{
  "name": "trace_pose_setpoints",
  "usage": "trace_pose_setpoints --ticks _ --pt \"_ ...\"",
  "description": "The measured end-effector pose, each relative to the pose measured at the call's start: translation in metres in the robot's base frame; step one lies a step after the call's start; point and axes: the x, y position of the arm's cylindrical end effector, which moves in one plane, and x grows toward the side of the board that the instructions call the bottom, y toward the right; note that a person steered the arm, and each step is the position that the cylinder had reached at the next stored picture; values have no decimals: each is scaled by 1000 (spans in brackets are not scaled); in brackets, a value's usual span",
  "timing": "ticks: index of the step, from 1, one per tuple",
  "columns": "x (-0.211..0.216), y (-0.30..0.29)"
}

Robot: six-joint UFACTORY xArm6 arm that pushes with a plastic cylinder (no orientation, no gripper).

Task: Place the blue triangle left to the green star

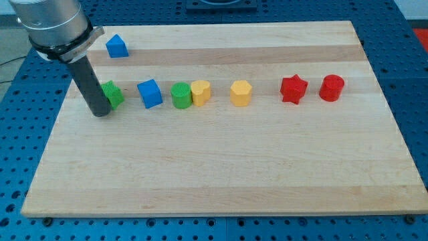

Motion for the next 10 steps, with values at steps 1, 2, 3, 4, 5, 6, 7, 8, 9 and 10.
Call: trace_pose_setpoints --ticks 1,2,3,4,5,6,7,8,9,10 --pt "-8 0" --pt "11 -7" --pt "45 49" --pt "47 153" --pt "26 202" --pt "0 207" --pt "-32 214" --pt "-78 218" --pt "-135 205" --pt "-175 144"
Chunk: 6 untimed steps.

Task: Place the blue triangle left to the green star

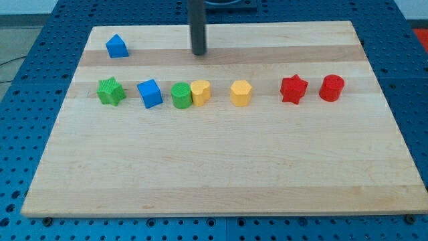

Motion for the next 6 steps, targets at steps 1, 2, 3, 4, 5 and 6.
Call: trace_pose_setpoints --ticks 1,2,3,4,5,6 --pt "-39 -63" --pt "-33 -123" --pt "25 -138" --pt "65 -138" --pt "50 -135" --pt "24 -135"
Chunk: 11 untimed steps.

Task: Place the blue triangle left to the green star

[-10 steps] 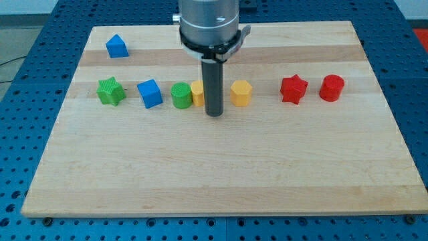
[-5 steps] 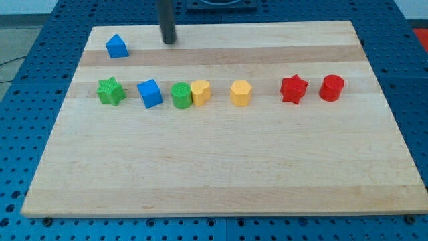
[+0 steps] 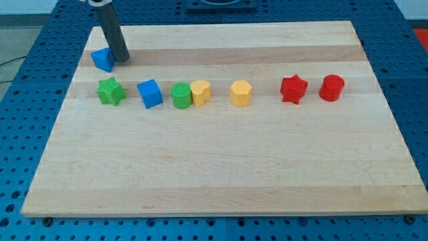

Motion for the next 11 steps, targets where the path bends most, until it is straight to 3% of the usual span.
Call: trace_pose_setpoints --ticks 1,2,3,4,5,7,11 --pt "-20 -12" --pt "-7 -51" --pt "8 -54" --pt "-28 -28" --pt "-1 -15" --pt "9 -64" --pt "48 -61"
